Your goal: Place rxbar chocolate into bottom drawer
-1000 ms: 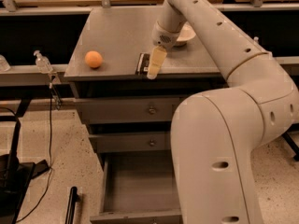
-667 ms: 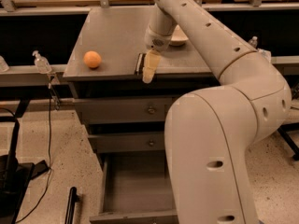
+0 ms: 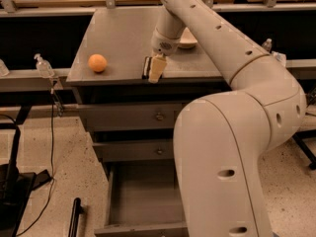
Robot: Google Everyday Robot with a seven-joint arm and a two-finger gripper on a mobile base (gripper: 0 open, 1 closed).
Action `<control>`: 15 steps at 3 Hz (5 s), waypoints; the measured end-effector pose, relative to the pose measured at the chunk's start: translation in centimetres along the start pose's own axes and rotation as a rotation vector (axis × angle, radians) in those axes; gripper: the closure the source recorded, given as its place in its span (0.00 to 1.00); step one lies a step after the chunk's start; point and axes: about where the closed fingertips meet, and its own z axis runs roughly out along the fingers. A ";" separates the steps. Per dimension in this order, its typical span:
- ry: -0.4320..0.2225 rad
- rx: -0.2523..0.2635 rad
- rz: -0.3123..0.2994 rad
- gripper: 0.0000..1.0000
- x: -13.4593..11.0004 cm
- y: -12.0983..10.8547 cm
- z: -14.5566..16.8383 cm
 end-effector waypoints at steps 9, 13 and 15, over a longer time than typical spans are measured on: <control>-0.001 -0.001 -0.001 1.00 -0.4 -0.2 -0.8; -0.001 0.000 -0.002 1.00 -0.6 -0.2 -1.2; -0.097 0.068 -0.149 1.00 -8.6 4.6 -8.5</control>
Offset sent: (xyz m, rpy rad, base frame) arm 0.0009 0.0013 -0.0018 0.0007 0.0003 0.0006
